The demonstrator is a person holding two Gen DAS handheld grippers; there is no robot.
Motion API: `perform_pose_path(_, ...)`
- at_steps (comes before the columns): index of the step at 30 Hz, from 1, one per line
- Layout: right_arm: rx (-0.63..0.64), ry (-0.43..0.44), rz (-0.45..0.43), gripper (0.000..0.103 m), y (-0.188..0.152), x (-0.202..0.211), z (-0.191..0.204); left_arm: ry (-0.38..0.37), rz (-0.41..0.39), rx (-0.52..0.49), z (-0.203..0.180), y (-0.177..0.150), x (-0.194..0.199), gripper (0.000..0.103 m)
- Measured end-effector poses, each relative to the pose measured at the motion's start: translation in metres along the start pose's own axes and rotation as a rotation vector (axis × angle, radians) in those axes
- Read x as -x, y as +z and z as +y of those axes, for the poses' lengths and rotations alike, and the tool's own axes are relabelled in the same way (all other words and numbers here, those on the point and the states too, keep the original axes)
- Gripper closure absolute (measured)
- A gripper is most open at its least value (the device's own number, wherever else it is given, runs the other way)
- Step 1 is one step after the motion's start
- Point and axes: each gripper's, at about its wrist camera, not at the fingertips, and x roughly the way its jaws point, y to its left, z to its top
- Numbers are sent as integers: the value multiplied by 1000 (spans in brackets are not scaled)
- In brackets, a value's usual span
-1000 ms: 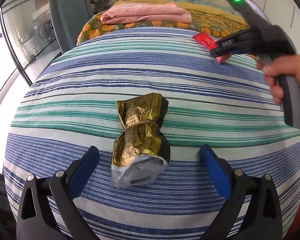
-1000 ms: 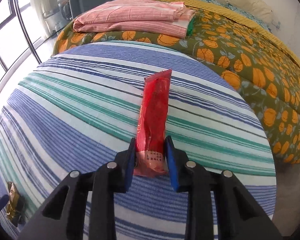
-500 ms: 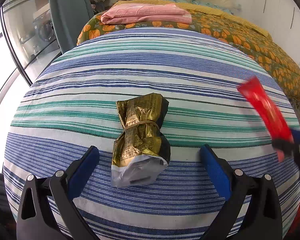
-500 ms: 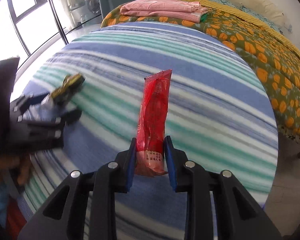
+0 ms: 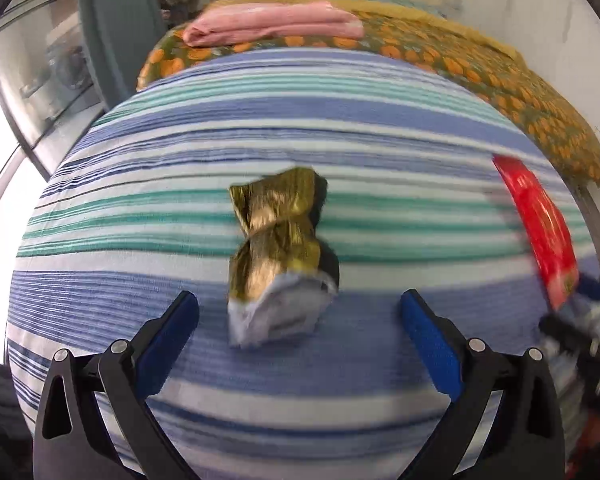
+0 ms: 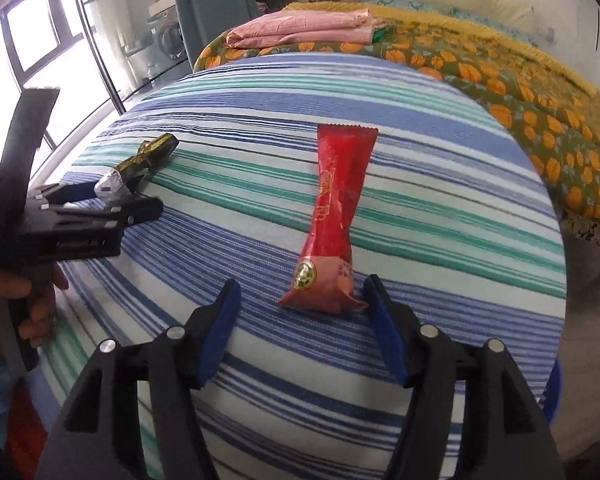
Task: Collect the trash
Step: 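Carry the red wrapper and gold snack toward the blue wastebasket with both tools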
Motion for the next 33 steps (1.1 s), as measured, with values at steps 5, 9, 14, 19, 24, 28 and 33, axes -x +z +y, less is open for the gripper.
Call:
perform_pose_path(5, 12, 5, 31, 41, 22, 21, -19, -74, -44, 42, 18, -2, 23, 4)
perform_pose_path(9, 19, 40, 111, 46, 44, 17, -19, -108, -73, 19, 17, 10, 22, 6)
perform_pose_path(14, -5, 1, 166, 53, 63, -1, -12, -123, -57, 34, 14, 25, 9, 23)
perform_pose_path(19, -34, -19, 257, 88, 61, -17, -9, -65, -38, -5, 8, 26, -2, 54)
perform_pose_path(24, -32, 1, 189, 89, 50, 11, -8, -54, -57, -23, 5, 24, -2, 61)
perform_pose_path(28, -35, 54, 151, 89, 39, 28, -5, -120, -84, 15, 4, 18, 9, 62)
perform_pose_path(33, -25, 79, 133, 89, 22, 39, -5, -183, -106, 31, -8, 4, 27, 62)
